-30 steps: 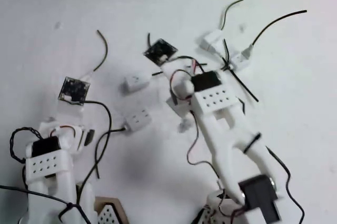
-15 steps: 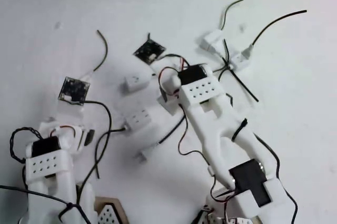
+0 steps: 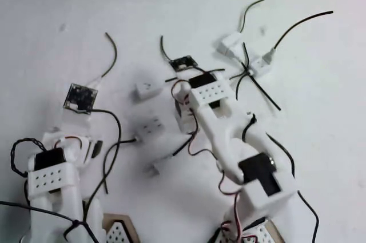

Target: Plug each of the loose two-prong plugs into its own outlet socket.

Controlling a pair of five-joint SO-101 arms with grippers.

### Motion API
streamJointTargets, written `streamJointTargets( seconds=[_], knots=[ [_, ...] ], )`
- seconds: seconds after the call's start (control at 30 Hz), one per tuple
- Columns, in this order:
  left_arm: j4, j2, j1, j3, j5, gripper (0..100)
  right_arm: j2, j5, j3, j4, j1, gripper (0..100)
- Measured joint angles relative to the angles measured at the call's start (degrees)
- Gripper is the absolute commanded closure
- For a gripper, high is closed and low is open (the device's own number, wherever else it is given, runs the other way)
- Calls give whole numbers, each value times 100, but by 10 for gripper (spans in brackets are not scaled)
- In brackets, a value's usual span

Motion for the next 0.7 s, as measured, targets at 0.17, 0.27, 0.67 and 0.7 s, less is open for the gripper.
streamJointTargets(
  seconds=[0.17, 0.27, 0.67, 0.7],
  knots=[
    [0, 0, 0, 0, 0, 725, 642, -264, -35, -624, 158, 898],
    [0, 0, 0, 0, 0, 725, 862, -290, -105, -774, 185, 985],
    [0, 0, 0, 0, 0, 725, -941, 132, 53, -870, 132, 978],
    [0, 0, 0, 0, 0, 725, -1240, 211, 105, -870, 141, 978]
  ],
)
